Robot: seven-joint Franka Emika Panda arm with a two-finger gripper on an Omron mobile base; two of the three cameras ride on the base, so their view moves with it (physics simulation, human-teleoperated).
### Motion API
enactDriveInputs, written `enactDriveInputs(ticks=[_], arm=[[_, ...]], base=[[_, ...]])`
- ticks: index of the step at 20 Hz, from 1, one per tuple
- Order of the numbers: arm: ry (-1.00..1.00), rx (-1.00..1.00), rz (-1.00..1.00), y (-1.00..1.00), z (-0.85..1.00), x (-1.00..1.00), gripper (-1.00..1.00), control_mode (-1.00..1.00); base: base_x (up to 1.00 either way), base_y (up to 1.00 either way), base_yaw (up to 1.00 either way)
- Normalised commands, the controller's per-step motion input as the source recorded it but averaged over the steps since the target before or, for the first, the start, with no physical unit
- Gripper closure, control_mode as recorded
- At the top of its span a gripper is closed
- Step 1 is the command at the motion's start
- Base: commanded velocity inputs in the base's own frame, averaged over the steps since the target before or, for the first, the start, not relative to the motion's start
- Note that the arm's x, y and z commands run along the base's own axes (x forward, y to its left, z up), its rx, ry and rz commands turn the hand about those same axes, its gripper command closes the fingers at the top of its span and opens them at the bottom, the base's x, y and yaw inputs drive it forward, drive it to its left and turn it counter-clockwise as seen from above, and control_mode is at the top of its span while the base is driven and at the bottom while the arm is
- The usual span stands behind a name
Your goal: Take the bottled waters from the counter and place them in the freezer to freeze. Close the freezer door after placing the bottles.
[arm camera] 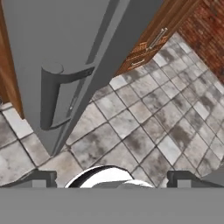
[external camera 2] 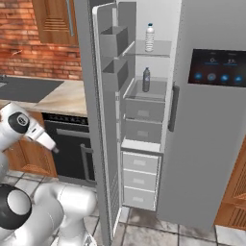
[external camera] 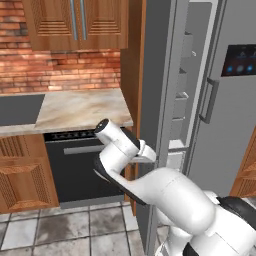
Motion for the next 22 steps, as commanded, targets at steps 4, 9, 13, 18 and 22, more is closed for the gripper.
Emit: enactDriveInputs(ticks=[4, 9, 13, 18, 22], arm=[[0.0, -0.24, 0.0, -0.01, 0.12, 0.56, -1.0, -1.0], [-0.27, -0.3, 0.0, -0.03, 0.0, 0.31, -1.0, -1.0], [-0.31, -0.14, -0.11, -0.11, -0.02, 0.0, -1.0, -1.0], [-0.16, -0.17, -0.02, -0.05, 0.27, 0.44, -1.0, -1.0], [-0.24, -0.03, -0.07, -0.15, 0.0, 0.42, -1.0, -1.0]], base=[[0.0, 0.0, 0.0], [0.0, 0.0, 0.0], [0.0, 0.0, 0.0], [0.0, 0.0, 0.0], [0.0, 0.0, 0.0]])
